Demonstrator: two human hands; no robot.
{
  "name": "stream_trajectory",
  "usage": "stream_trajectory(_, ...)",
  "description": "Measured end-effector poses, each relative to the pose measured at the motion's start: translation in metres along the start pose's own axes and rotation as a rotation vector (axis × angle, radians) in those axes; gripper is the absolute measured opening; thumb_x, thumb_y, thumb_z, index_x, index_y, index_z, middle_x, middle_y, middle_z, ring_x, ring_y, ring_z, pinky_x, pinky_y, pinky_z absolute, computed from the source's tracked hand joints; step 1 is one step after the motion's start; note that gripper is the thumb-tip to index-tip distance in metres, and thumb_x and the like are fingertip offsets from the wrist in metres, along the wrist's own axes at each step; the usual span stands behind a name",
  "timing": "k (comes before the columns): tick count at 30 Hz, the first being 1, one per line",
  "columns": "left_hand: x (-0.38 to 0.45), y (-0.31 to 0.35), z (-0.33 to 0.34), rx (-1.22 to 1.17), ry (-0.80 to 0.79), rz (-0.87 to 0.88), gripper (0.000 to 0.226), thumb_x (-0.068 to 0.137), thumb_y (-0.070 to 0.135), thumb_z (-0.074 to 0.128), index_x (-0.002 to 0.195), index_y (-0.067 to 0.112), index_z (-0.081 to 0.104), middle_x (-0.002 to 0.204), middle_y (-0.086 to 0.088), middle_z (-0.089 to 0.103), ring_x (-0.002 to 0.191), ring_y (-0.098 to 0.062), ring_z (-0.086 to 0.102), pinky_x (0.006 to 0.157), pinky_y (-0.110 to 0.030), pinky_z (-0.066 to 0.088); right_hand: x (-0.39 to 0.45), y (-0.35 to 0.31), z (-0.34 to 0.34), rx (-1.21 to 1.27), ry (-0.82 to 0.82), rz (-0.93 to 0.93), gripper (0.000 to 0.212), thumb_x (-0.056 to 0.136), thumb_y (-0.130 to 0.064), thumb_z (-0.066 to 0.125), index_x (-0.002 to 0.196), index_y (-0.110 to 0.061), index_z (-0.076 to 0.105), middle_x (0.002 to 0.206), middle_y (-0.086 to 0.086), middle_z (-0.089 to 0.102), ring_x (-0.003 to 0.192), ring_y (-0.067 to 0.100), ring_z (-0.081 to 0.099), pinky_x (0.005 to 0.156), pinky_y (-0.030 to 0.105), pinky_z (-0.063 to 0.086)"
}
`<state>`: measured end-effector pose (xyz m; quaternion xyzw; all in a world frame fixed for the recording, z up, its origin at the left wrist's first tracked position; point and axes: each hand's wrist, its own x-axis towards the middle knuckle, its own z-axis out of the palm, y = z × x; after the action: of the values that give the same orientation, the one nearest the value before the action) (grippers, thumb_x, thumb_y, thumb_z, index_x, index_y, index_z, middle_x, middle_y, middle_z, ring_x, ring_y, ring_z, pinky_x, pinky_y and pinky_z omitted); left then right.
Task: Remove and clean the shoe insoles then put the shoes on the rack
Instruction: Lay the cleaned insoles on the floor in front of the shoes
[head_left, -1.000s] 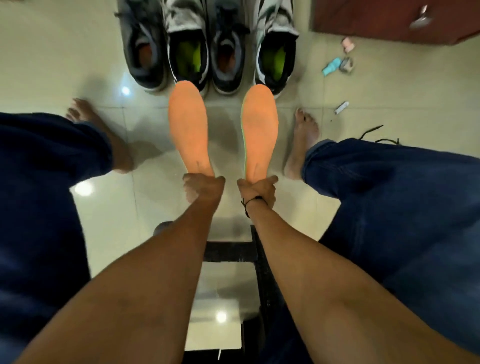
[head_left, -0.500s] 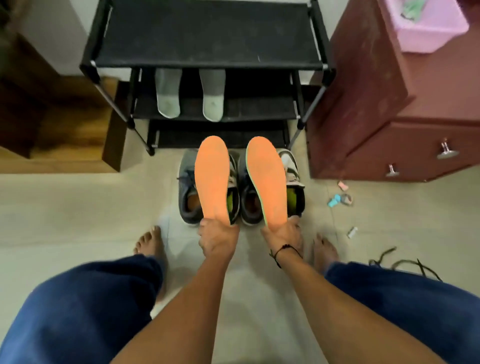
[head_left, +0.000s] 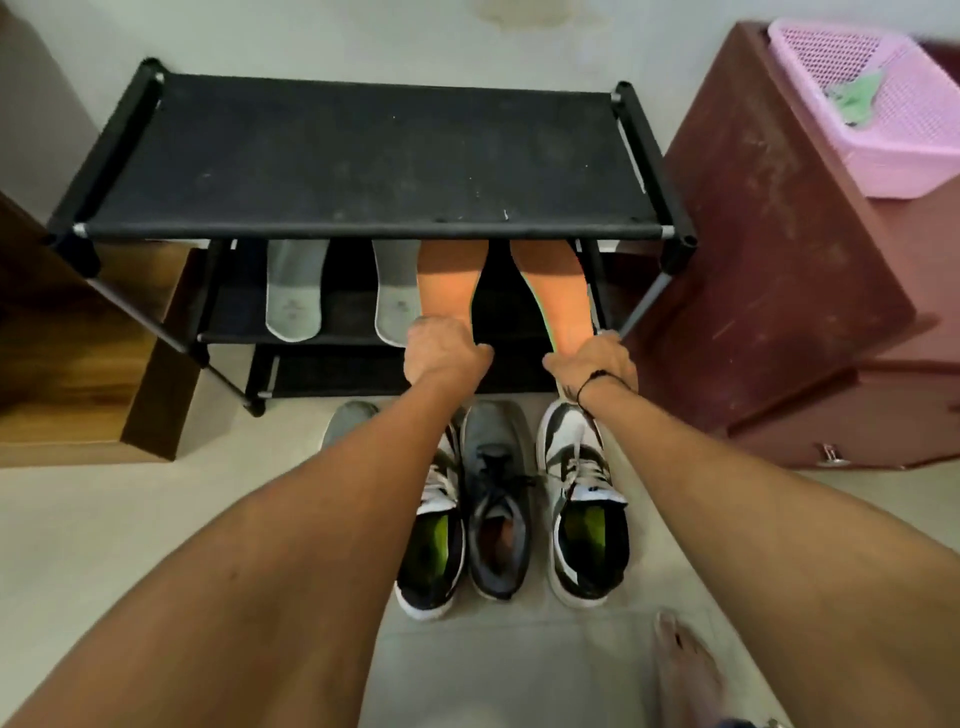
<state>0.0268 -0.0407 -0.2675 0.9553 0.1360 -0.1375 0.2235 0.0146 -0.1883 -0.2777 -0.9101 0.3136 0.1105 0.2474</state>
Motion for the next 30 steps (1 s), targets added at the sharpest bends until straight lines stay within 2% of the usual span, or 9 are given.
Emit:
stream_trajectory(4, 0.039, 0.021, 0.003, 0.132, -0.020, 0.117, 0.040, 0.092, 0.042, 0.047, 0.105, 0.008, 0.063, 0.110, -0.011, 0.062, 0.105, -0.029, 0.057, 0.071, -0.028, 0.036, 0.037, -0.013, 0.005, -0.009, 0.030, -0.024, 0.073, 0.076, -0.038, 0.070, 0.127, 0.000, 0.035, 0.128, 0.017, 0.052, 0.116, 0.033, 0.052, 0.087, 0.035, 0.045)
stream_trajectory(10, 0.063, 0.029, 0.019, 0.140, -0.032, 0.107, 0.049, 0.090, 0.045, 0.052, 0.122, 0.008, 0.055, 0.127, -0.016, 0.053, 0.118, -0.029, 0.050, 0.086, -0.029, 0.042, 0.062, -0.025, 0.015, 0.013, 0.056, -0.104, 0.073, 0.078, -0.039, 0.068, 0.129, -0.002, 0.032, 0.130, 0.018, 0.049, 0.119, 0.034, 0.049, 0.090, 0.035, 0.043)
stream_trajectory(13, 0.068, 0.026, 0.022, 0.191, 0.008, 0.183, 0.038, 0.094, 0.040, 0.046, 0.119, 0.013, 0.055, 0.121, -0.013, 0.057, 0.114, -0.027, 0.052, 0.082, -0.026, 0.036, 0.069, -0.029, 0.020, 0.023, 0.060, -0.136, 0.076, 0.078, -0.041, 0.069, 0.131, -0.003, 0.031, 0.131, 0.018, 0.047, 0.118, 0.035, 0.050, 0.089, 0.036, 0.044)
stream_trajectory(15, 0.071, 0.024, 0.025, 0.213, 0.038, 0.216, 0.040, 0.095, 0.039, 0.046, 0.122, 0.010, 0.053, 0.123, -0.013, 0.056, 0.115, -0.027, 0.051, 0.086, -0.027, 0.038, 0.072, -0.028, 0.026, 0.039, 0.053, -0.157, 0.073, 0.079, -0.041, 0.068, 0.131, -0.005, 0.032, 0.133, 0.017, 0.044, 0.118, 0.035, 0.049, 0.089, 0.036, 0.043)
stream_trajectory(18, 0.069, 0.021, 0.033, 0.208, 0.038, 0.194, 0.056, 0.093, 0.038, 0.053, 0.132, -0.001, 0.041, 0.134, -0.018, 0.045, 0.123, -0.029, 0.046, 0.094, -0.029, 0.040, 0.072, -0.024, 0.035, 0.022, 0.056, -0.196, 0.061, 0.086, -0.028, 0.061, 0.135, -0.009, 0.031, 0.137, 0.018, 0.038, 0.117, 0.036, 0.048, 0.090, 0.038, 0.042)
stream_trajectory(21, 0.072, 0.015, 0.044, 0.186, -0.005, 0.147, 0.072, 0.086, 0.039, 0.063, 0.138, -0.001, 0.034, 0.136, -0.022, 0.036, 0.122, -0.031, 0.044, 0.092, -0.032, 0.044, 0.072, -0.018, 0.038, 0.001, 0.061, -0.232, 0.056, 0.089, -0.012, 0.053, 0.139, -0.015, 0.030, 0.136, 0.020, 0.035, 0.114, 0.039, 0.048, 0.087, 0.038, 0.043)
stream_trajectory(25, 0.074, 0.008, 0.046, 0.210, -0.111, 0.131, 0.083, 0.080, 0.043, 0.068, 0.139, -0.001, 0.029, 0.137, -0.023, 0.031, 0.122, -0.034, 0.043, 0.094, -0.035, 0.043, 0.075, -0.014, 0.037, 0.050, 0.105, -0.231, 0.045, 0.089, -0.004, 0.046, 0.133, -0.016, 0.043, 0.134, 0.018, 0.038, 0.113, 0.037, 0.049, 0.090, 0.036, 0.043)
stream_trajectory(27, 0.075, 0.007, 0.043, 0.226, -0.152, 0.140, 0.082, 0.082, 0.039, 0.069, 0.139, -0.001, 0.027, 0.139, -0.025, 0.026, 0.124, -0.035, 0.041, 0.098, -0.034, 0.041, 0.077, -0.014, 0.037, 0.064, 0.129, -0.225, 0.042, 0.090, -0.003, 0.043, 0.130, -0.016, 0.048, 0.134, 0.017, 0.039, 0.115, 0.035, 0.048, 0.092, 0.033, 0.041)
stream_trajectory(30, 0.079, 0.006, 0.040, 0.189, -0.160, 0.155, 0.063, 0.086, 0.033, 0.067, 0.133, 0.002, 0.040, 0.141, -0.021, 0.023, 0.118, -0.032, 0.046, 0.097, -0.032, 0.040, 0.078, -0.012, 0.038, 0.078, 0.163, -0.225, 0.042, 0.090, 0.001, 0.043, 0.126, -0.017, 0.054, 0.132, 0.015, 0.042, 0.115, 0.033, 0.049, 0.093, 0.030, 0.041)
